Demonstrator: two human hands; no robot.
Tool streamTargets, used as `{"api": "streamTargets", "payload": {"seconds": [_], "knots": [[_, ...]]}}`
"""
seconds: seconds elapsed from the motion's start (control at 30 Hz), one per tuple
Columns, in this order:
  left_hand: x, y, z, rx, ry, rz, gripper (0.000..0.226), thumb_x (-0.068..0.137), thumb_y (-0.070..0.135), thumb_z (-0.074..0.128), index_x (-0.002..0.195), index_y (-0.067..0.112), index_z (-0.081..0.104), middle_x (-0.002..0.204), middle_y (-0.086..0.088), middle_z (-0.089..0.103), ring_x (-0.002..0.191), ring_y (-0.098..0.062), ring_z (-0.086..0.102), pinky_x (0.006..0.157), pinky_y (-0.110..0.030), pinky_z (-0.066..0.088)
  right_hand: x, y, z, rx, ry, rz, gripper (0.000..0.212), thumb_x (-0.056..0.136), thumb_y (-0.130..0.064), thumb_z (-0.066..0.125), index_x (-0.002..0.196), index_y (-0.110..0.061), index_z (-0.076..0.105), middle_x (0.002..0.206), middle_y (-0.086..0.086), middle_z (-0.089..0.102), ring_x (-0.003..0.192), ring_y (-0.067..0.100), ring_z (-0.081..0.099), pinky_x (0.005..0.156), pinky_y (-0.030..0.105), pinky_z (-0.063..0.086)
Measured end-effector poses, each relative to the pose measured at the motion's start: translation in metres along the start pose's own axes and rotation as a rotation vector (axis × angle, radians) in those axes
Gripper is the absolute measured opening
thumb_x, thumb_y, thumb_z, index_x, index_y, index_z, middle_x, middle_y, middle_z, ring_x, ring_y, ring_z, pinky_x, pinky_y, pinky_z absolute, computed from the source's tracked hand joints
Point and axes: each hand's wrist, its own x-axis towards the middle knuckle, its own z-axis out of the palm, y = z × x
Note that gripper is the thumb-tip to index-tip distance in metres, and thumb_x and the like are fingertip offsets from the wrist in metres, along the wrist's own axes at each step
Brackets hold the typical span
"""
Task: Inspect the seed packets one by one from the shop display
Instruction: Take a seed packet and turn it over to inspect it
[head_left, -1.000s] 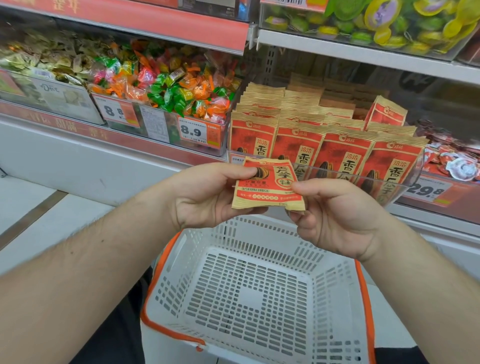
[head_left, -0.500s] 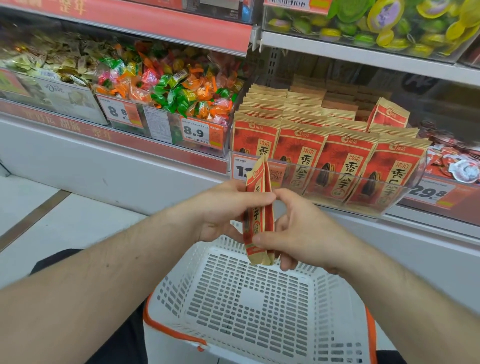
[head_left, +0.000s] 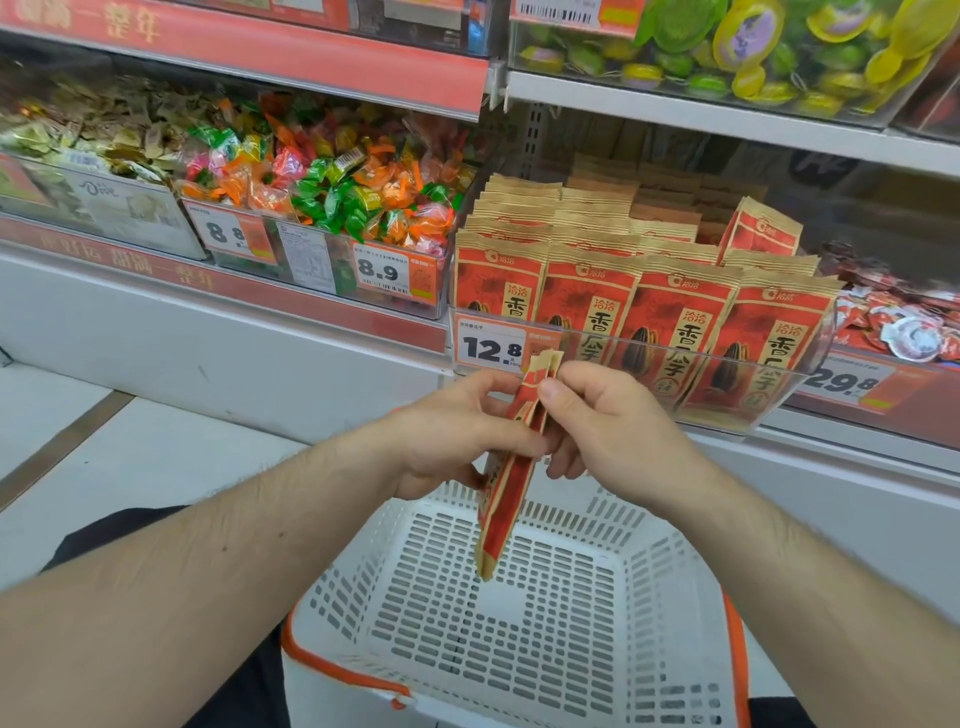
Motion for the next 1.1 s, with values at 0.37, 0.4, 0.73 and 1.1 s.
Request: {"api": "streamTargets", "payload": {"seconds": [0.37,0.4,0.73,1.1], "knots": [[0.007,-0.002,-0.002,-0.277,-0.338,0.178,0.024,0.078,0.026,0.058,0.077,0.002,0.062,0.08,-0.02,0.062,0.089,-0.04,0.05,0.088,-0.051,0.036,0.001,-0.006,-0.003,0.337,-0.115,-0.014,0.029,0.105,-0.014,0.041,0.084,-0.003,0.057,0.061,0.008,0.062,0.049,0.02,0.057,0.054,0.033,0.046],[0.007,-0.003,-0.002,-0.29,-0.361,0.178,0.026,0.078,0.027,0.056,0.075,0.001,0.062,0.079,-0.02,0.062,0.087,-0.037,0.052,0.088,-0.049,0.037,0.001,-0.006,-0.004,0.342,-0.121,-0.013,0.028,0.105,-0.014,0.041,0.085,-0.002,0.057,0.061,0.007,0.062,0.049,0.02,0.057,0.054,0.033,0.046],[0.009,-0.003,-0.003,-0.234,-0.349,0.128,0.037,0.071,0.038,0.073,0.08,0.004,0.063,0.086,-0.02,0.063,0.094,-0.037,0.054,0.089,-0.048,0.043,-0.001,-0.007,-0.006,0.321,-0.099,-0.006,0.03,0.105,-0.016,0.041,0.087,0.001,0.06,0.06,0.009,0.061,0.048,0.021,0.056,0.054,0.035,0.046],[-0.002,0.01,-0.003,-0.342,0.018,0.065,0.019,0.073,0.028,0.066,0.084,0.015,0.059,0.067,-0.001,0.065,0.07,-0.02,0.065,0.073,-0.051,0.055,-0.01,-0.015,-0.009,-0.137,-0.269,0.016,0.035,0.097,-0.027,0.056,0.071,-0.006,0.064,0.062,-0.003,0.068,0.057,0.011,0.066,0.051,0.017,0.046]]}}
